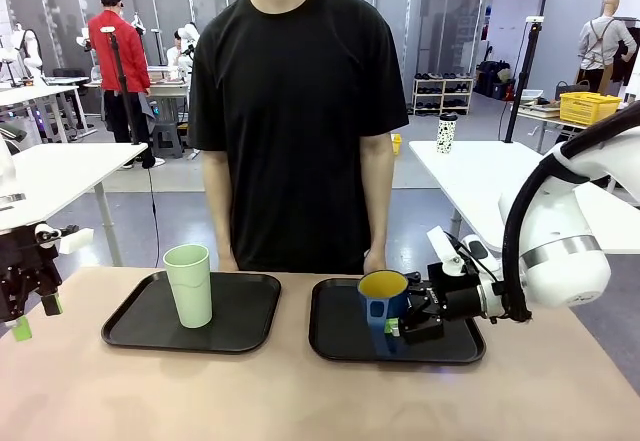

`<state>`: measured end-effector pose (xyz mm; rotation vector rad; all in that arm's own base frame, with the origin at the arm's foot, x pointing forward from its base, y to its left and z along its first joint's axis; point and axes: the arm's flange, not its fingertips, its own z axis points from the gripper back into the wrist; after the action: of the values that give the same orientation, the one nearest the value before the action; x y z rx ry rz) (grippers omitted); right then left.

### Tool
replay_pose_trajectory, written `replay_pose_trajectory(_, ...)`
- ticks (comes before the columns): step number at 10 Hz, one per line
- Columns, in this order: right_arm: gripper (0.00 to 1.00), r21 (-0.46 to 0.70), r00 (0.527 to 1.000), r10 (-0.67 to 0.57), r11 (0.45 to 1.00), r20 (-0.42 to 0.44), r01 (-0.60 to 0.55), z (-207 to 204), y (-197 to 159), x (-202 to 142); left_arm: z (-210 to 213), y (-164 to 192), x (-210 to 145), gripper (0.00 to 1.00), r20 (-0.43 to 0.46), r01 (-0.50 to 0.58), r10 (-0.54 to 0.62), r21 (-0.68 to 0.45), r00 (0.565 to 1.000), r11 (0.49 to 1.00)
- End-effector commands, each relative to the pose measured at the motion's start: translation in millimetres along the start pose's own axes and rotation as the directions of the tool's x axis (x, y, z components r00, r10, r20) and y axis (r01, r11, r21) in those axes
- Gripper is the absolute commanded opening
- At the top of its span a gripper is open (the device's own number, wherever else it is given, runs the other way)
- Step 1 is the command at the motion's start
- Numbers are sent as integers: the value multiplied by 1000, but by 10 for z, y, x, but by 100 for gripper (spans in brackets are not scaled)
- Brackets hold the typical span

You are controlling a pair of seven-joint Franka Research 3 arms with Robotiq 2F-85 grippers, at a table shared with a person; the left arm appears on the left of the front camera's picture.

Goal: Sort and store the cups by type.
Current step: Pick up the Handle plastic cup and place it into the empty Flat Tray.

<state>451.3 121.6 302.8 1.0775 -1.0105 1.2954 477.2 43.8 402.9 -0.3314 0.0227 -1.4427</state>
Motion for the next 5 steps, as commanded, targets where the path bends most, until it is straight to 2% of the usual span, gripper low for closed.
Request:
replay_pose_trajectory(1, 75, -11, 997, 14, 1000, 70, -14, 67, -211, -100, 9, -4, -9, 100, -3, 8, -8, 2, 1000, 1000)
replay_pose_trajectory(5, 75, -53, 989, 21, 999, 148, -13, 256, -691, -302, 9, -4, -9, 100, -3, 8, -8, 2, 1000, 1000)
